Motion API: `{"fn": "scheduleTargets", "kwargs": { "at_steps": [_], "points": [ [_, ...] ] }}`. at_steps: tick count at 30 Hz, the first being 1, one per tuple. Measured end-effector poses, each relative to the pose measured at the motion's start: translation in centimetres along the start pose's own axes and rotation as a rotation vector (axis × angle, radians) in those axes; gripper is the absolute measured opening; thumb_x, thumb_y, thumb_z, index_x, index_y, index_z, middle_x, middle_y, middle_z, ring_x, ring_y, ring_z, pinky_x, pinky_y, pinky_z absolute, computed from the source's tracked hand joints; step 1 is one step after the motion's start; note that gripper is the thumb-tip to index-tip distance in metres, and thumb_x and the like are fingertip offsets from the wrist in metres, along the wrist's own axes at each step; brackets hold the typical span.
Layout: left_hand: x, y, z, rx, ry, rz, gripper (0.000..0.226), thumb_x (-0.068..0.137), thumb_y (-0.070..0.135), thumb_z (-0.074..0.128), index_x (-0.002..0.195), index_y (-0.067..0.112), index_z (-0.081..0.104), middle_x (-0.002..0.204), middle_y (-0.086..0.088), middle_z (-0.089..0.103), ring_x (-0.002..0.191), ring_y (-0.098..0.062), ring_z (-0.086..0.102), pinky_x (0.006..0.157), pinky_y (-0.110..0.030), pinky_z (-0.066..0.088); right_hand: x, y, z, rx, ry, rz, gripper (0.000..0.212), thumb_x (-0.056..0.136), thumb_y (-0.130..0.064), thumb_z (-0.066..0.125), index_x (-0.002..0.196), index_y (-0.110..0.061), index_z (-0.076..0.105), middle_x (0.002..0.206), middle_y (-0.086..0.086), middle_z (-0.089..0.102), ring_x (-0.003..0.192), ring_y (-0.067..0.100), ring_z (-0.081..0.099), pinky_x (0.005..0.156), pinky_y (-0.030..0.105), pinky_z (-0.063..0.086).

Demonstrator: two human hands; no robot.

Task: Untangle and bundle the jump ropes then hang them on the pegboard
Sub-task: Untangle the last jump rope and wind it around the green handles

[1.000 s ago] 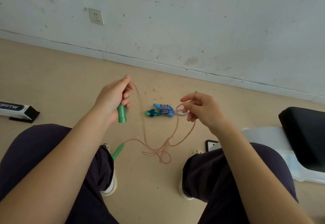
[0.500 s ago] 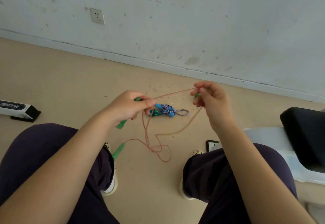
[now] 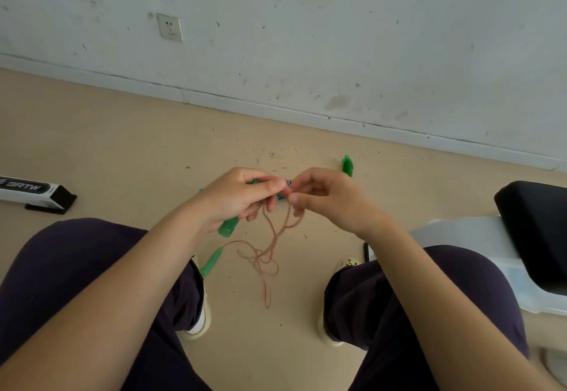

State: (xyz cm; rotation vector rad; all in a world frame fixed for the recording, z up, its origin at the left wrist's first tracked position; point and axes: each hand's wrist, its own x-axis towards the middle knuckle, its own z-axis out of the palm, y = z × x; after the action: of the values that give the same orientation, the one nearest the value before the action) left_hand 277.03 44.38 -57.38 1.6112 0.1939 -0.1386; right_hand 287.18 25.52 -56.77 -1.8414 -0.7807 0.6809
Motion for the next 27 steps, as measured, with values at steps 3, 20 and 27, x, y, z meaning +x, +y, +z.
{"fn": "scheduleTargets", "kwargs": {
  "at_steps": [3, 20, 27],
  "points": [
    [-0.1, 0.1, -0.5, 0.024, 0.087, 0.031, 0.028, 0.103, 0.031, 0.052, 0.106, 0.019, 0.077, 0.089, 0.001, 0.074, 0.039, -0.008, 0.032, 0.051, -0.024, 0.045, 0.1, 0.0, -0.4, -0.048, 0.054, 0.034, 0.008, 0.090, -0.016, 0.070, 0.089, -0.009, 0.066, 0.059, 0.001, 0.065, 0.052, 0.015, 0.060, 0.060, 0.029, 0.050],
    [0.9, -1.7, 0.7, 0.360, -0.009, -0.019, 0.079, 0.068, 0.066, 0.079, 0.138, 0.050, 0.046, 0.145, 0.026, 0.044, 0.136, 0.001, 0.039, 0.111, -0.028, 0.032, -0.2, -1.2, -0.6, 0.285, -0.038, -0.063, 0.016, 0.093, -0.010, 0.062, 0.101, 0.000, 0.070, 0.074, 0.009, 0.068, 0.068, 0.020, 0.065, 0.066, 0.025, 0.054],
    [1.2, -2.1, 1.7, 0.179, -0.266, -0.071, 0.019, 0.092, 0.022, 0.071, 0.109, 0.014, 0.071, 0.085, -0.001, 0.075, 0.083, -0.014, 0.070, 0.082, -0.019, 0.050, 0.3, -0.4, -1.8, 0.296, 0.134, -0.038, 0.013, 0.096, -0.012, 0.060, 0.096, -0.003, 0.070, 0.062, 0.009, 0.057, 0.047, 0.018, 0.045, 0.052, 0.028, 0.041]
  ]
}}
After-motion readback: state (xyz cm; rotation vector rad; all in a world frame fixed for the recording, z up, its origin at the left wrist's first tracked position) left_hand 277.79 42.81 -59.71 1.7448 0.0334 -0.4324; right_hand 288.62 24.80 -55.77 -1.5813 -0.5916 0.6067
